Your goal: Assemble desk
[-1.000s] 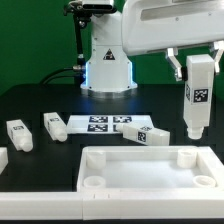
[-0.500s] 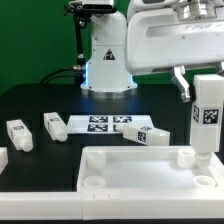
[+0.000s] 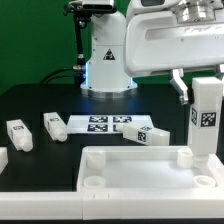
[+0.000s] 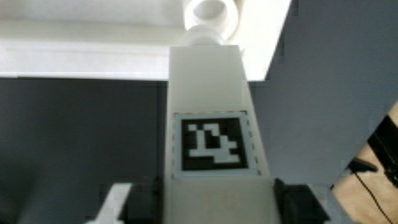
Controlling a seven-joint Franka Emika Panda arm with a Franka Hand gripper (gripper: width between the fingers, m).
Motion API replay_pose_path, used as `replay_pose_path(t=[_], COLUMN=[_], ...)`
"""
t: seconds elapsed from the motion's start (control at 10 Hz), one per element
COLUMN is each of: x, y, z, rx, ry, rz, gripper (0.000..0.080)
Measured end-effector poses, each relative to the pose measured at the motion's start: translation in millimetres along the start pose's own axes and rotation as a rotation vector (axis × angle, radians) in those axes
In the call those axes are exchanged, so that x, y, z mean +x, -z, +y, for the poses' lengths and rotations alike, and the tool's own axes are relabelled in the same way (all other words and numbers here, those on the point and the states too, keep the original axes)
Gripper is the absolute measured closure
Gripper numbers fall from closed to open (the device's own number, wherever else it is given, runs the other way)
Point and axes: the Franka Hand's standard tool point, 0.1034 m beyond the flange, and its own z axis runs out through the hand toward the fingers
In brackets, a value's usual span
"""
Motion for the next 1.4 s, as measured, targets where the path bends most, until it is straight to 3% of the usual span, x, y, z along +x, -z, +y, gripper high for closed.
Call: replay_pose_path(t=[0.2,0.5,0.7,1.4], x=[-8.3,-12.3,-2.0,-9.2], y=[-11.4,-19.0,-22.8,-23.1], z=[1.4,-8.5,-10.3,-2.9], rx=[-0.003,0.002,0.006,0.0], ry=[-0.002,0.006,0.011,0.017], rz=[-0.013,-0.01,-0.012,-0.024], gripper=[0.0515,0.0515,0.0515,0.0515])
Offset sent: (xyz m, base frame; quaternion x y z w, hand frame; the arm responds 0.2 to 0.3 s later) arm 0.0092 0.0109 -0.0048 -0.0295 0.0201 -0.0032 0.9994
